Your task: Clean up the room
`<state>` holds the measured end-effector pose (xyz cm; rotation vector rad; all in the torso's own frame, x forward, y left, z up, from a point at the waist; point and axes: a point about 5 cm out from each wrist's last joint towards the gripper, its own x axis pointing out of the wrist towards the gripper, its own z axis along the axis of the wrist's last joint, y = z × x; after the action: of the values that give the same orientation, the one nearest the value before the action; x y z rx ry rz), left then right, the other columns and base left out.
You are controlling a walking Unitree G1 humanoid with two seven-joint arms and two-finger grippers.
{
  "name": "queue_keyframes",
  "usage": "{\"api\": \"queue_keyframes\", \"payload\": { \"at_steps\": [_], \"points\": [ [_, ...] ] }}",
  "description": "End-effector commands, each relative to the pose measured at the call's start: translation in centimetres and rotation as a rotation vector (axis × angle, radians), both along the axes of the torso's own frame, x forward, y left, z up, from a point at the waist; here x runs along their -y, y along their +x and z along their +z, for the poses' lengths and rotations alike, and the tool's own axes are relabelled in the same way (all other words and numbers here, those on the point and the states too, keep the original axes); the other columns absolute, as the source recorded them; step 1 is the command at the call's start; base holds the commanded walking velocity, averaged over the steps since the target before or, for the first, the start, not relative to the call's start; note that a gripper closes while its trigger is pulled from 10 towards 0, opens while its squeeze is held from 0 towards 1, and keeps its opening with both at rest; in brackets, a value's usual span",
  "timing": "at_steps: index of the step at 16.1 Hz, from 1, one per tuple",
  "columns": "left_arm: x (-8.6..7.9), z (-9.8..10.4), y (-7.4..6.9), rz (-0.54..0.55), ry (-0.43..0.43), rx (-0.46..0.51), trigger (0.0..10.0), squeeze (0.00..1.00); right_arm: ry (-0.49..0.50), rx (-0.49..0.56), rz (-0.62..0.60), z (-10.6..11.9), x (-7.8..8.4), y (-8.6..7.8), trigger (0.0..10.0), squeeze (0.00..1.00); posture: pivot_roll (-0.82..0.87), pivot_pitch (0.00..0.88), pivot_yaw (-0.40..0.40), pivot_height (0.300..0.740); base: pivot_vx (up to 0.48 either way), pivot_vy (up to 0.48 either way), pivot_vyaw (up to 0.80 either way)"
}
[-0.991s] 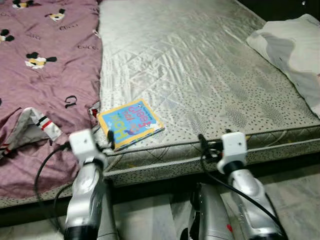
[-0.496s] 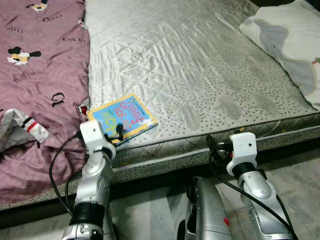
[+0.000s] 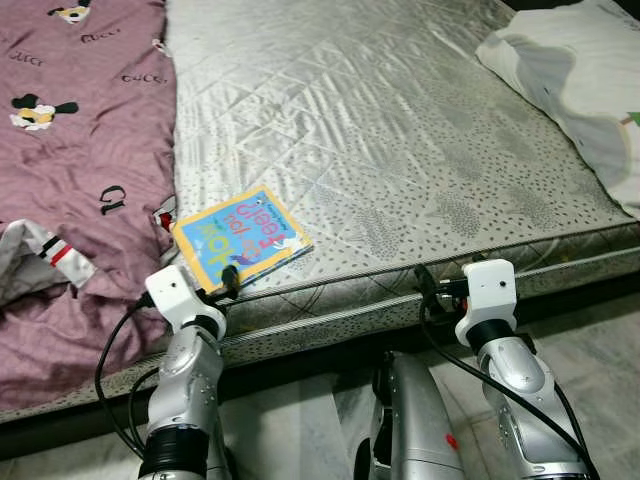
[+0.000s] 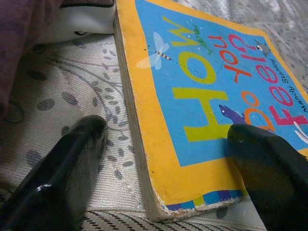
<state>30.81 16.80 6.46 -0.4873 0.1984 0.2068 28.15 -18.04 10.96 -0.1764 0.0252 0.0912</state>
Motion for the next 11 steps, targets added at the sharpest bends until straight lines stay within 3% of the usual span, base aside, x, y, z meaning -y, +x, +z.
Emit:
{"api": "queue_keyframes", "payload": {
  "at_steps": [1,5,6,7,11],
  "points": [
    [-0.5,-2.0,-0.7,0.008,-0.037,-0.093,10.0,0.0,-0.004,-0.01,-0.021,-0.1,0.7,-0.1,10.0,0.0,-0.08,0.182,-0.05,0.493,0.0,0.0,0.0],
    [0.4,-3.6,0.6,-0.152,-0.154,-0.176,9.8,0.0,-0.019,-0.001,-0.024,0.3,0.7,-0.2,10.0,0.0,-0.13,0.19,-0.054,0.493,0.0,0.0,0.0],
    [0.8,-3.4,1.1,-0.189,-0.193,-0.17,1.3,0.0,-0.034,0.005,-0.026,0.5,1.0,-0.3,10.0,0.0,-0.14,0.193,-0.057,0.493,0.0,0.0,0.0],
    [1.2,-3.2,1.4,-0.218,-0.215,-0.167,0.0,0.0,-0.038,0.006,-0.033,0.6,1.3,-0.4,10.0,0.0,-0.15,0.197,-0.058,0.493,0.0,0.0,0.0],
    [2.5,-2.4,2.6,-0.34,-0.303,-0.145,0.0,0.0,-0.051,0.011,-0.049,0.9,1.8,-0.4,10.0,0.0,-0.17,0.204,-0.058,0.493,0.0,0.0,0.0]
  ]
}}
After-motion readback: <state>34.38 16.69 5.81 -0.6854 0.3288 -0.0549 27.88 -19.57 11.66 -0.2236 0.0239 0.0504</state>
